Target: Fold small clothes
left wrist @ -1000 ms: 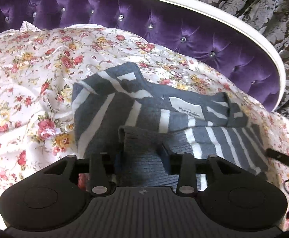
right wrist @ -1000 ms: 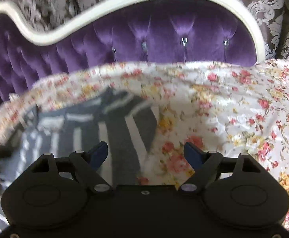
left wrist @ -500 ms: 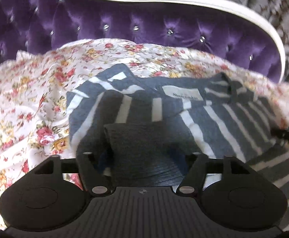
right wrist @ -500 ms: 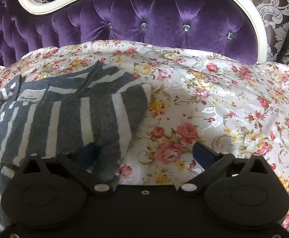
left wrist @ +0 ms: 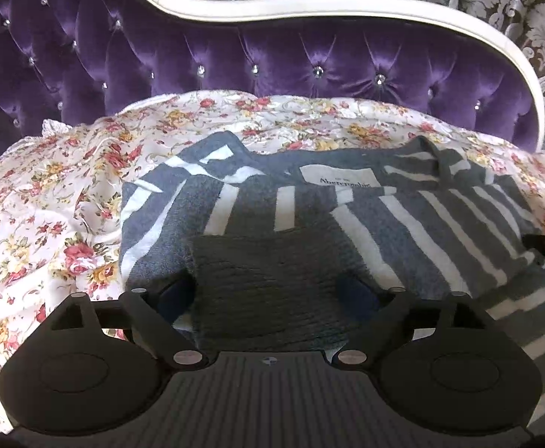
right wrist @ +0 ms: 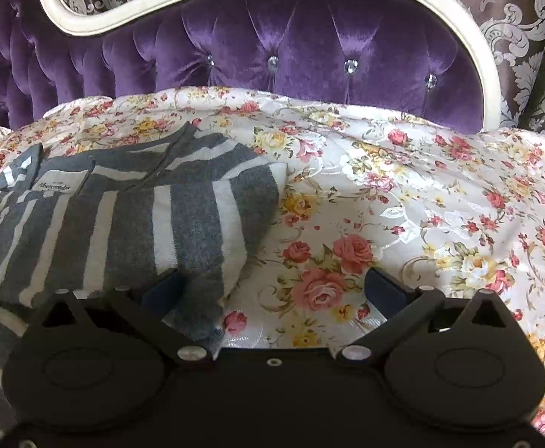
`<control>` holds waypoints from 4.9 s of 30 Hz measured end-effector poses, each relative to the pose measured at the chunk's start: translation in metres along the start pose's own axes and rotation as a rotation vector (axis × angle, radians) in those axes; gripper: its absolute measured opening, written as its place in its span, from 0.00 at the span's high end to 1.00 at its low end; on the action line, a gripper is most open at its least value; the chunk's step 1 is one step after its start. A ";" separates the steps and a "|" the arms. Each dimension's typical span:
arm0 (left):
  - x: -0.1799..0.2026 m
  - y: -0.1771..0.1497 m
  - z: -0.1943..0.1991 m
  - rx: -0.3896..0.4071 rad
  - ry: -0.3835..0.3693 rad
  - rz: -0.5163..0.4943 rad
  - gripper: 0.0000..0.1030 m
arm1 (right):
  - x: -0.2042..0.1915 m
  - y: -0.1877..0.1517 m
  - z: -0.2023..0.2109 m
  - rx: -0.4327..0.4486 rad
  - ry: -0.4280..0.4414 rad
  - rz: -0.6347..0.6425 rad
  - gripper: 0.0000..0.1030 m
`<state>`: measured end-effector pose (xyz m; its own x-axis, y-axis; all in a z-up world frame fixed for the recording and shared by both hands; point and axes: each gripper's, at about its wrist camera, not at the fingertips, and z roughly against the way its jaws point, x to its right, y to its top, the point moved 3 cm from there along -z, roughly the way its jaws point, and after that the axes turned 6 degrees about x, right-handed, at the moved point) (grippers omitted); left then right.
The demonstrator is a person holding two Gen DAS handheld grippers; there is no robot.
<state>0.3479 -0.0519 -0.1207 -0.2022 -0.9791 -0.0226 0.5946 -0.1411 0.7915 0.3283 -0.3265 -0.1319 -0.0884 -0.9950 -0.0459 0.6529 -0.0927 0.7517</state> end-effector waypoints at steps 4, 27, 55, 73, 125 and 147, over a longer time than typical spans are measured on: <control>0.003 -0.002 0.001 0.019 -0.004 -0.035 0.14 | 0.000 -0.001 0.001 0.019 0.002 -0.001 0.00; -0.007 -0.013 0.124 0.059 0.039 0.017 0.15 | 0.012 0.025 0.067 0.253 -0.029 -0.037 0.01; -0.021 -0.130 0.276 0.068 0.021 0.147 0.14 | -0.062 -0.112 0.251 0.193 0.304 -0.231 0.01; -0.017 -0.151 0.249 -0.032 -0.079 0.186 0.15 | -0.052 -0.155 0.258 0.088 0.227 -0.258 0.01; -0.057 -0.143 0.215 -0.029 -0.202 0.392 0.95 | -0.029 -0.161 0.223 -0.065 0.301 -0.462 0.70; -0.059 -0.152 0.198 -0.088 -0.229 0.433 0.60 | -0.030 -0.159 0.227 -0.046 0.240 -0.387 0.88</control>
<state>0.1158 0.0567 -0.1187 -0.0820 -0.8943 0.4398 0.7233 0.2502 0.6436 0.0564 -0.2739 -0.1006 -0.1596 -0.8665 -0.4729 0.6395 -0.4557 0.6192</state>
